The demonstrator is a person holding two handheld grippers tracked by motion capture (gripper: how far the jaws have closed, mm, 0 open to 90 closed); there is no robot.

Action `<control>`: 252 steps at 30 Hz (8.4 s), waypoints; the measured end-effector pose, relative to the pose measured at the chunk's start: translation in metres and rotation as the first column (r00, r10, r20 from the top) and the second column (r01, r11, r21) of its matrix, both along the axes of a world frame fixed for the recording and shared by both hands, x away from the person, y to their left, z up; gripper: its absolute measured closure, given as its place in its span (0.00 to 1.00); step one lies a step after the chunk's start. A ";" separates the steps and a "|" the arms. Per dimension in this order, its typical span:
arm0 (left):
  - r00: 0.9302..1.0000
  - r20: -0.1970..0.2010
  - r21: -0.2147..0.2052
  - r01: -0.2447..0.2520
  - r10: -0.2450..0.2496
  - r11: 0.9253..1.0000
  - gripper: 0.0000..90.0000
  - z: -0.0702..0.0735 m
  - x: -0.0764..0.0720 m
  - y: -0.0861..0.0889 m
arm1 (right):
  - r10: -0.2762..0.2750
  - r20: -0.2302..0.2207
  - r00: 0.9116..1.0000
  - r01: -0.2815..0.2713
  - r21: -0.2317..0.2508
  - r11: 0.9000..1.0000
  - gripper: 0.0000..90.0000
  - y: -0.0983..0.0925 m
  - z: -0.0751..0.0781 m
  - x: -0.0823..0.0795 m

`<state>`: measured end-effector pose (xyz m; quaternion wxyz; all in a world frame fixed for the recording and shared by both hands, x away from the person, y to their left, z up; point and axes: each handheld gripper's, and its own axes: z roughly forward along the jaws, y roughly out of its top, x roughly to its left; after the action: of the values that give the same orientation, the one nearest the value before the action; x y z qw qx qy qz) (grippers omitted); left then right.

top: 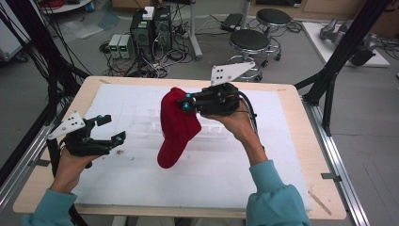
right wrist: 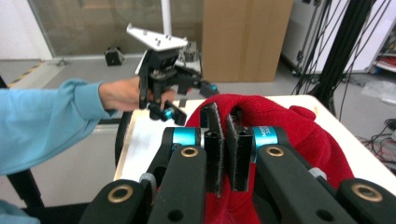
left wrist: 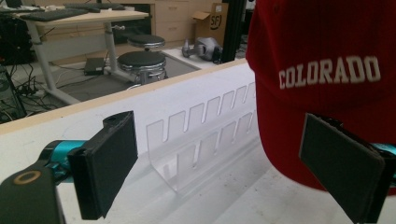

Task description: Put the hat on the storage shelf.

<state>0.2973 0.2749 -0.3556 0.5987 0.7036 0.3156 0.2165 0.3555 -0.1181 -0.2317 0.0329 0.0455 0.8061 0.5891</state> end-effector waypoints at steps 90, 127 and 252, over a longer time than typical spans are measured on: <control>0.904 -0.044 0.054 0.427 -0.425 0.903 0.96 -0.018 0.039 -0.118 | 0.139 -0.051 0.989 -0.143 -0.079 0.987 0.97 -0.012 -0.049 -0.004; 0.950 0.078 0.011 0.302 -0.302 0.953 0.98 0.014 0.032 -0.090 | -0.192 -0.042 0.980 0.192 -0.010 0.981 0.13 -0.035 -0.043 -0.005; 0.995 -0.083 0.149 -0.042 0.054 0.988 0.16 -0.051 0.003 0.016 | -0.560 -0.072 0.826 0.563 0.034 0.826 0.95 -0.056 -0.100 -0.012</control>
<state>0.3002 0.2906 -0.4062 0.5255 0.7468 0.3414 0.2228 0.3430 -0.1741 -0.3314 0.1797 0.2984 0.7416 0.5733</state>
